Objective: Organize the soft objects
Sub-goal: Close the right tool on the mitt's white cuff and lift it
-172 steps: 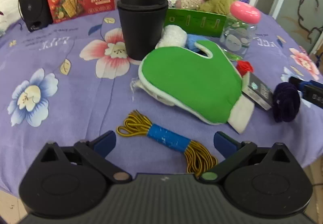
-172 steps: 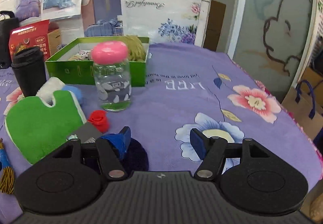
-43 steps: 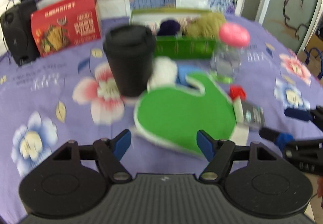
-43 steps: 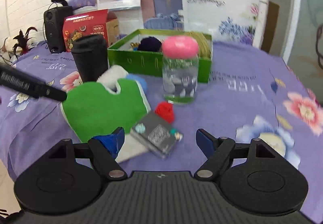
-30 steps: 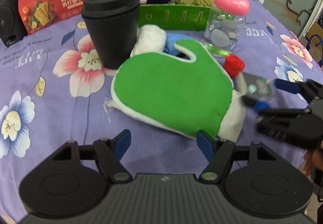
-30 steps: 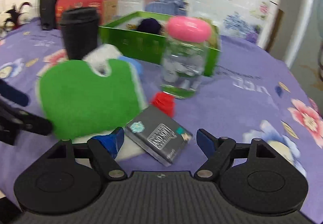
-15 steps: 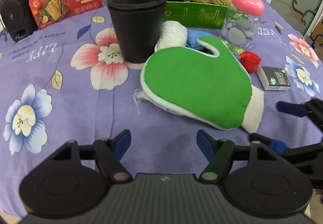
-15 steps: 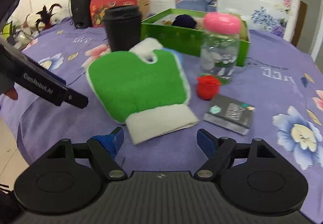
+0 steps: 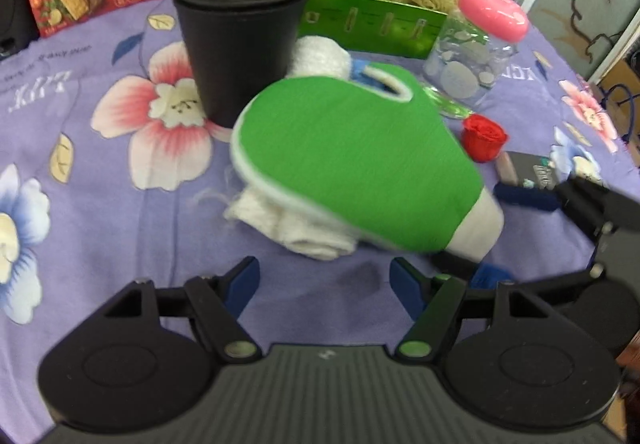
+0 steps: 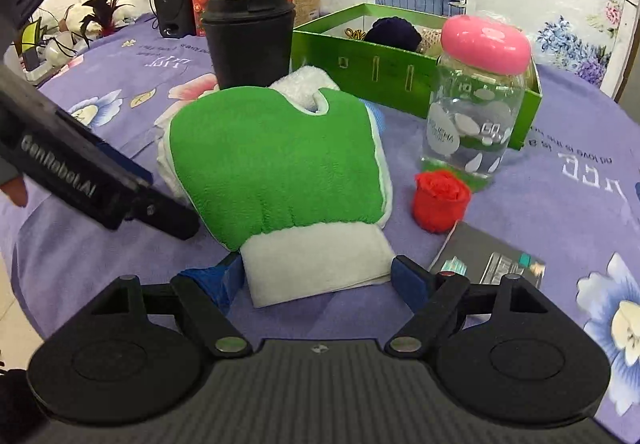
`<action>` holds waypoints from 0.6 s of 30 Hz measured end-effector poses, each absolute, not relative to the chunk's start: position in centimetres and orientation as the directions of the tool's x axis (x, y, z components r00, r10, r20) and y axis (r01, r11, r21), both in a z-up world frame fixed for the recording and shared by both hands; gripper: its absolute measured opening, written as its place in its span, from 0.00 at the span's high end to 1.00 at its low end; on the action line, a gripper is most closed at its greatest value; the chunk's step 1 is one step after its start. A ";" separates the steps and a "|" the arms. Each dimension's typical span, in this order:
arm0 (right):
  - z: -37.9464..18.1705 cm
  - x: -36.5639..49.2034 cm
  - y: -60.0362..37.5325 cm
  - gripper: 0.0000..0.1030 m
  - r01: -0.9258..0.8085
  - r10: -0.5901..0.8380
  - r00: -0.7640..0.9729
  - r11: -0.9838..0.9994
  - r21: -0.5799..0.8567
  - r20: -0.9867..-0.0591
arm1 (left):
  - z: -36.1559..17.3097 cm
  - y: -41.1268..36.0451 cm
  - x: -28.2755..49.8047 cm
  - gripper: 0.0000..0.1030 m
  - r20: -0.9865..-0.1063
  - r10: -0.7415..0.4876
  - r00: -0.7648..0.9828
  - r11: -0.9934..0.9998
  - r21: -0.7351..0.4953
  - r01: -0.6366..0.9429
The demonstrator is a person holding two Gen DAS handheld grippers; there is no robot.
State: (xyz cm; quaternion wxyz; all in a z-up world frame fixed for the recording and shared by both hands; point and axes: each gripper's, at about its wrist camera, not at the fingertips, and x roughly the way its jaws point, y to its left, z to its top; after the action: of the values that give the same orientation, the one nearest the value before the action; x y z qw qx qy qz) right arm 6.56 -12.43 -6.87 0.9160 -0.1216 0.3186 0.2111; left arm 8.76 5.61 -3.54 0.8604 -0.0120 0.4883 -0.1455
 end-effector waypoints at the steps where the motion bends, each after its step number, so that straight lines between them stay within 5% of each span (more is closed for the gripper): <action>1: -6.8 7.0 -12.3 0.35 -0.474 0.314 0.704 0.876 -0.091 -0.637 | -3.5 5.7 8.8 0.30 -0.837 -0.259 0.483 0.958 -0.160 0.237; 9: -7.4 10.4 -11.9 0.30 -0.528 0.366 0.615 0.849 -0.020 -0.698 | -3.1 7.3 9.2 0.30 -0.831 -0.245 0.499 0.966 -0.162 0.203; 18: -6.2 4.8 -8.1 0.30 -0.740 0.601 0.414 0.660 0.131 -0.683 | -1.2 11.5 7.9 0.30 -0.811 -0.199 0.549 0.980 -0.156 0.125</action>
State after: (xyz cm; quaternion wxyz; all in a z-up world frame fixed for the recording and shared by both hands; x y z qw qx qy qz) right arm 4.81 -8.13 -6.24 0.8355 -0.0958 0.3629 0.4013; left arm 7.93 11.49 -1.17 0.8793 -0.0396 0.4656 -0.0923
